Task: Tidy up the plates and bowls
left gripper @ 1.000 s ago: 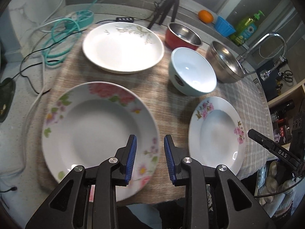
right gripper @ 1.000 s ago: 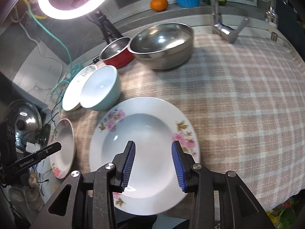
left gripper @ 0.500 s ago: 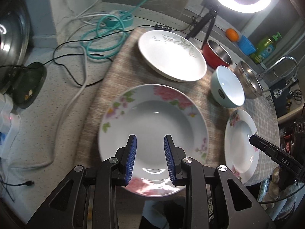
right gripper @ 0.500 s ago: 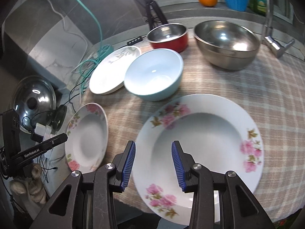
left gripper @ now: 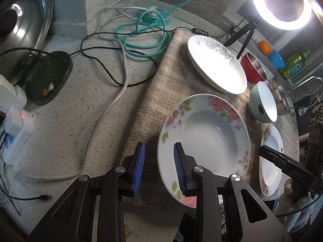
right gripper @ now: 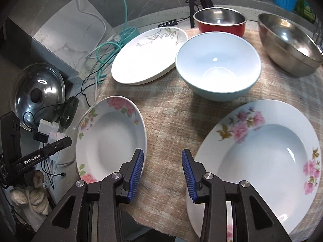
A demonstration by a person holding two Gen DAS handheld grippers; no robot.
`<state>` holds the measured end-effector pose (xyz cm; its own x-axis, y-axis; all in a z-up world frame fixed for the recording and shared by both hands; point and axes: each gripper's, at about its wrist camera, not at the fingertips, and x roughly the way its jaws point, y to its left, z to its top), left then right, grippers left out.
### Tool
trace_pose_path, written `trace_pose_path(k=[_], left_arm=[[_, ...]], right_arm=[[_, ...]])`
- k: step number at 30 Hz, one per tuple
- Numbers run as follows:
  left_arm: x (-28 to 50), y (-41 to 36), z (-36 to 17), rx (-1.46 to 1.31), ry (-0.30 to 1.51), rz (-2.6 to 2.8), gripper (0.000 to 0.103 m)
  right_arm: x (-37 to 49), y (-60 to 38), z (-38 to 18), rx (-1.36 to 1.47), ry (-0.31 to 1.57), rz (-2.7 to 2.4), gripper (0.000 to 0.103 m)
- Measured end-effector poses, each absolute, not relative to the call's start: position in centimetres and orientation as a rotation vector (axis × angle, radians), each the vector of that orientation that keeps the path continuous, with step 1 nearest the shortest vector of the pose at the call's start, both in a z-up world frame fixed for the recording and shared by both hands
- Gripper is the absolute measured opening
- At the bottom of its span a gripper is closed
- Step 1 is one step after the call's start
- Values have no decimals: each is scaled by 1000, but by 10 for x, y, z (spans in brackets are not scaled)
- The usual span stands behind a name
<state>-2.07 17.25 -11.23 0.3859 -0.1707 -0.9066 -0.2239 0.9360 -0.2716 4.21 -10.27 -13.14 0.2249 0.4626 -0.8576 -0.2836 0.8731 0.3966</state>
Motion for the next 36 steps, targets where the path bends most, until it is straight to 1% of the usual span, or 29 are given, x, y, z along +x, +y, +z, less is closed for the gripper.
trace_pose_path(k=[11, 18, 20, 21, 25, 36], left_arm=[[-15, 175, -127, -436, 1218, -6, 28], [-12, 171, -129, -436, 1225, -25, 28], [-12, 169, -129, -435, 1222, -25, 23], [-12, 169, -130, -435, 1222, -25, 19], [-12, 168, -130, -423, 1221, -15, 16], [-10, 168, -132, -449, 1234, -5, 14]], right_arm=[[53, -92, -147, 185, 1286, 515, 32], [53, -84, -149, 194, 1304, 553, 22], [52, -80, -149, 190, 1305, 564, 20], [52, -78, -149, 188, 1306, 570, 17], [52, -74, -150, 186, 1313, 582, 13], [52, -68, -149, 170, 1319, 583, 10]])
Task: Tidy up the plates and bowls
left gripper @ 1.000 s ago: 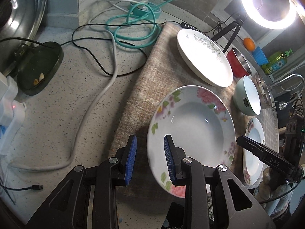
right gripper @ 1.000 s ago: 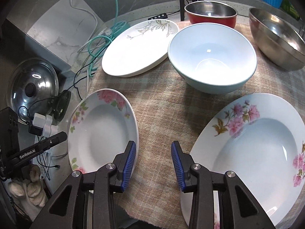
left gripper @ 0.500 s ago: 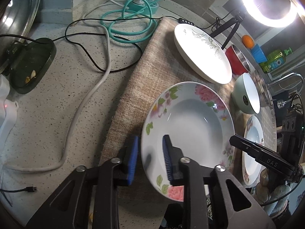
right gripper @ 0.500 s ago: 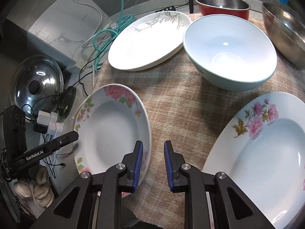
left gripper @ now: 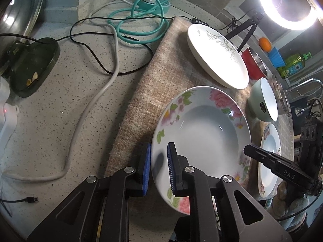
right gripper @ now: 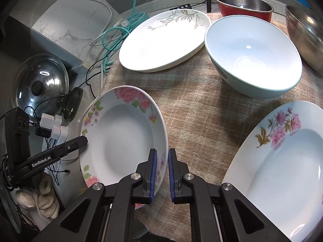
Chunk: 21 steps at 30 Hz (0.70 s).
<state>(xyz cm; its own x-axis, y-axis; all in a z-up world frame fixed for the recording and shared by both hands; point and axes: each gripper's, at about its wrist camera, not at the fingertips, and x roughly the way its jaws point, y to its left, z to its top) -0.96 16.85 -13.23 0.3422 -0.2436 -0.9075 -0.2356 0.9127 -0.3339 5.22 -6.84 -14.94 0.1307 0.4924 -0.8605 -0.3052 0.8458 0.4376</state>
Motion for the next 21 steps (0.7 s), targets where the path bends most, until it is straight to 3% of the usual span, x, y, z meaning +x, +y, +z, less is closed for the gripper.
trace_pose_path(k=[21], left_arm=[[-3, 152, -118, -419, 1207, -5, 14]], right_arm=[[52, -90, -140, 188, 1283, 551, 10]])
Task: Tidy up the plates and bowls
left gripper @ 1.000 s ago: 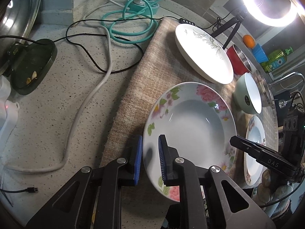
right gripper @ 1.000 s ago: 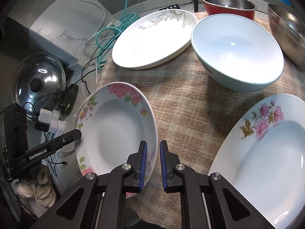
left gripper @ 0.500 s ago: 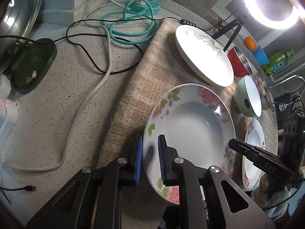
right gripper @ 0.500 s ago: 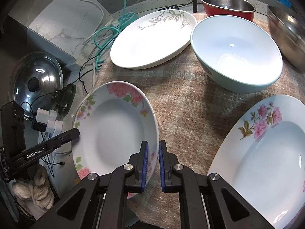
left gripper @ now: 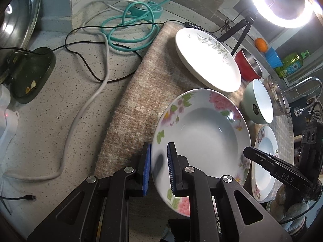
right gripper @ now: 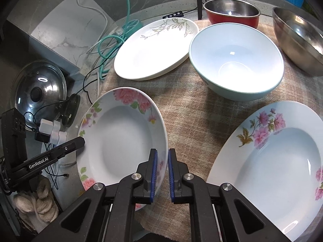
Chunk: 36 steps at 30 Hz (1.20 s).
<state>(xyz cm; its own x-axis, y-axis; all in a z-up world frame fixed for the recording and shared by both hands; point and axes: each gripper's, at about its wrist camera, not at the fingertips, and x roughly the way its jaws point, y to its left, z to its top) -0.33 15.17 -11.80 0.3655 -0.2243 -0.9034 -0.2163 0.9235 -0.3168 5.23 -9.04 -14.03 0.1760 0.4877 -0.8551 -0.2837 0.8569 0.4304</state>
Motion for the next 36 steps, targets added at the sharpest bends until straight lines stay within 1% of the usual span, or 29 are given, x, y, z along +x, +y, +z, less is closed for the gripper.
trace_pose_path(k=[16, 36], left_arm=[[-7, 98, -99, -383, 1184, -59, 14], [2, 9, -99, -299, 1218, -194, 14]], right_arm=[[45, -144, -119, 217, 1262, 524, 10], [28, -242, -124, 312, 1267, 383, 10]])
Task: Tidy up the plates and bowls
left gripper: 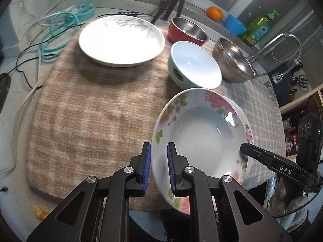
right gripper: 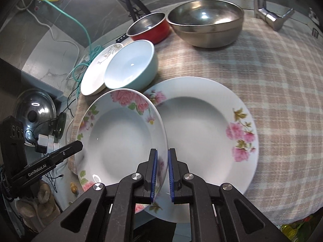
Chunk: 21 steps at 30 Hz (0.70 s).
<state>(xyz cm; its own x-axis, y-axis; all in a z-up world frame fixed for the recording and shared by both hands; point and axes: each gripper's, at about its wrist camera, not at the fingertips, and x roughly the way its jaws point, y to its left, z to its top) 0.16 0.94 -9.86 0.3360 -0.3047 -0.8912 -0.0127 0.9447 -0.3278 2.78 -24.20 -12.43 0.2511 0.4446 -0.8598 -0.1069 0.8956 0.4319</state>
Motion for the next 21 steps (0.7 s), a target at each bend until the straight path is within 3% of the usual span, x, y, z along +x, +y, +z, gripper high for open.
trace_pose_path(k=[21], left_arm=[[19, -57, -113, -230, 1258, -283, 14]], right_arm=[[30, -311, -137, 330, 1270, 264, 10]])
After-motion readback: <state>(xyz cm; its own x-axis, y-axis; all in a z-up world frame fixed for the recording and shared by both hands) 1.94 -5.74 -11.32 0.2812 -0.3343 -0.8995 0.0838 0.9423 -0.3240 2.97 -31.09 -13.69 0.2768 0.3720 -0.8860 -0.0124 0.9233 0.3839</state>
